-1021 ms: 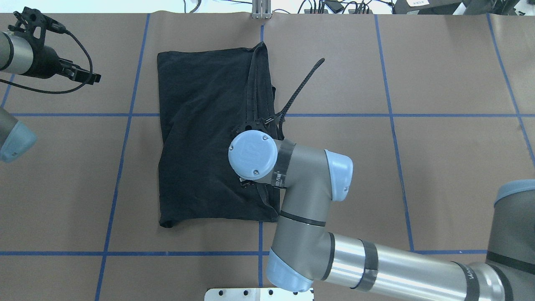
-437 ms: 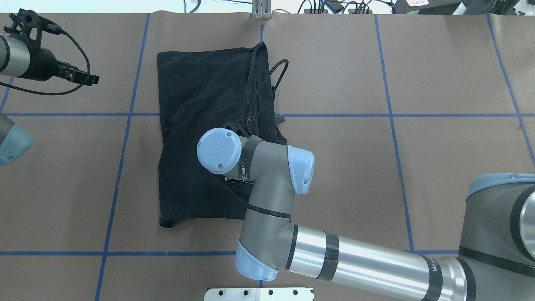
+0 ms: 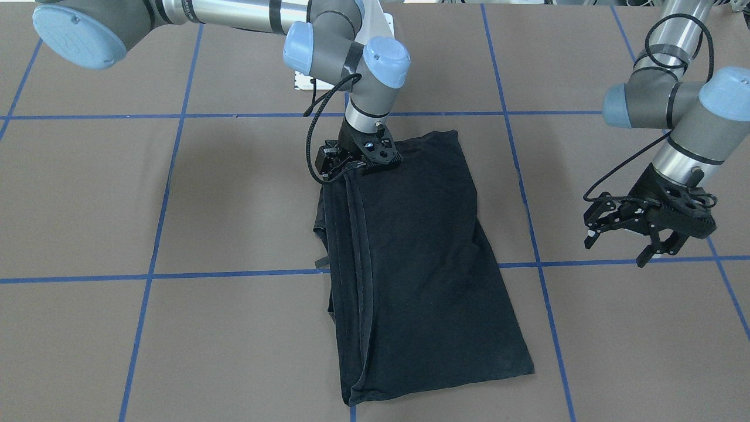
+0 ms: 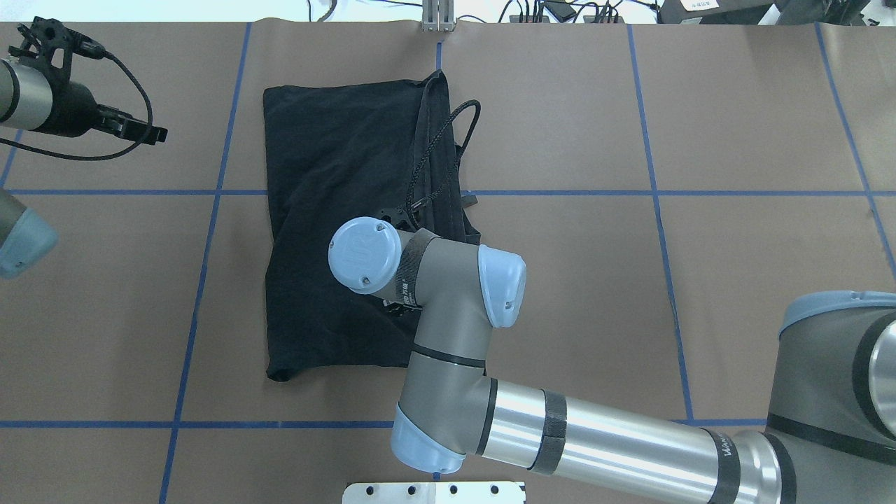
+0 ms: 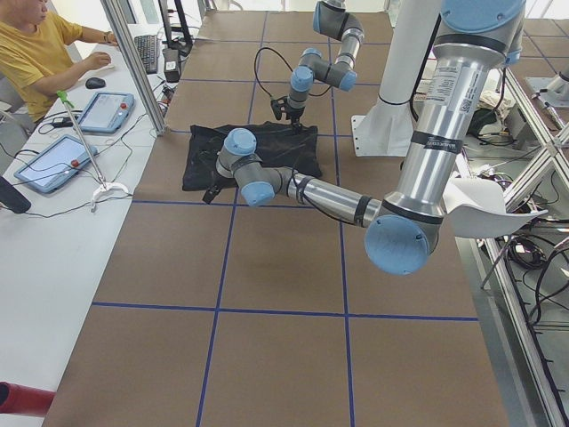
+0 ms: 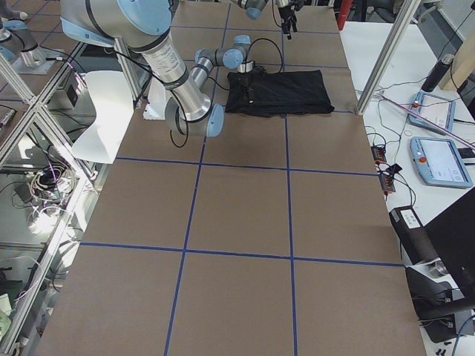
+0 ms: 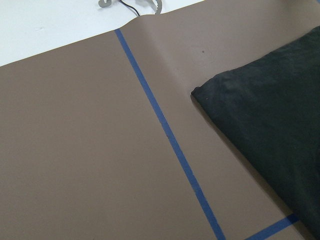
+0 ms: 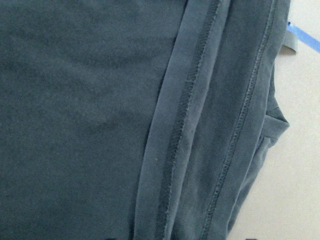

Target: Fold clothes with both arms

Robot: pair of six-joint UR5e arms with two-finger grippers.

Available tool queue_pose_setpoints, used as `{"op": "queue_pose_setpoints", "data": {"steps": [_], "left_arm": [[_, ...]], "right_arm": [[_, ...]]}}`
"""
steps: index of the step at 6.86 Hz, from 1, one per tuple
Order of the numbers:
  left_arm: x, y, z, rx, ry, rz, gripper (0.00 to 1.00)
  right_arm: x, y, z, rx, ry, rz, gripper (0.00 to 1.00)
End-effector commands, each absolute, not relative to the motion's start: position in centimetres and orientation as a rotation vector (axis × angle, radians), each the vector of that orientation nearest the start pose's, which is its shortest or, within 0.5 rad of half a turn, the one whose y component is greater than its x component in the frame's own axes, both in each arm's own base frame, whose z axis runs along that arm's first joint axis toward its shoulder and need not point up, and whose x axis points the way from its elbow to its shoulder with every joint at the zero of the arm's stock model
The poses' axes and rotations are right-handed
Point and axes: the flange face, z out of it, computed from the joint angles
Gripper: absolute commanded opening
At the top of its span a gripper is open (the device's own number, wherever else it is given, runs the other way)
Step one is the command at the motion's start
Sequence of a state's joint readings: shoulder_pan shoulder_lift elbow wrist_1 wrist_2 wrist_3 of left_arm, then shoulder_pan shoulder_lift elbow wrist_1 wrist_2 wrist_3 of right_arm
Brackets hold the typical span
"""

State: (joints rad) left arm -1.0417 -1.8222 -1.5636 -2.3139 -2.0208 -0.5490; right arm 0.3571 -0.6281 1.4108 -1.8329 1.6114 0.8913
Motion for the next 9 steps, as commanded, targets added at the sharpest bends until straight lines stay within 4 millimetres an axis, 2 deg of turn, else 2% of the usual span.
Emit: {"op": "queue_pose_setpoints", "data": {"steps": [1, 3, 5, 6, 7, 9], "left_arm": [[23.3, -57.7, 44.6, 0.62, 0.851, 0.203, 1.0], [23.3, -57.7, 44.6, 0.62, 0.851, 0.203, 1.0], [23.4, -57.8, 44.7, 0.618, 0.851, 0.202, 1.0], [23.4, -57.8, 44.7, 0.618, 0.851, 0.202, 1.0], [23.4, -57.8, 44.6, 0.619, 0.851, 0.202, 1.0], [23.4, -57.8, 44.6, 0.619, 0.851, 0.202, 1.0]], "right_arm": [[-66.6, -38.1, 17.5, 0.218, -0.459, -0.333, 0.79], [-66.4, -36.8, 16.5, 0.216, -0.462, -0.348, 0.79], [-66.6, -35.6, 16.4, 0.213, -0.462, -0.365, 0.79], [-66.9, -35.1, 17.0, 0.213, -0.451, -0.37, 0.75], [-66.9, -35.1, 17.4, 0.211, -0.447, -0.37, 0.6], [-66.9, -35.2, 17.5, 0.217, -0.44, -0.375, 0.51]]}}
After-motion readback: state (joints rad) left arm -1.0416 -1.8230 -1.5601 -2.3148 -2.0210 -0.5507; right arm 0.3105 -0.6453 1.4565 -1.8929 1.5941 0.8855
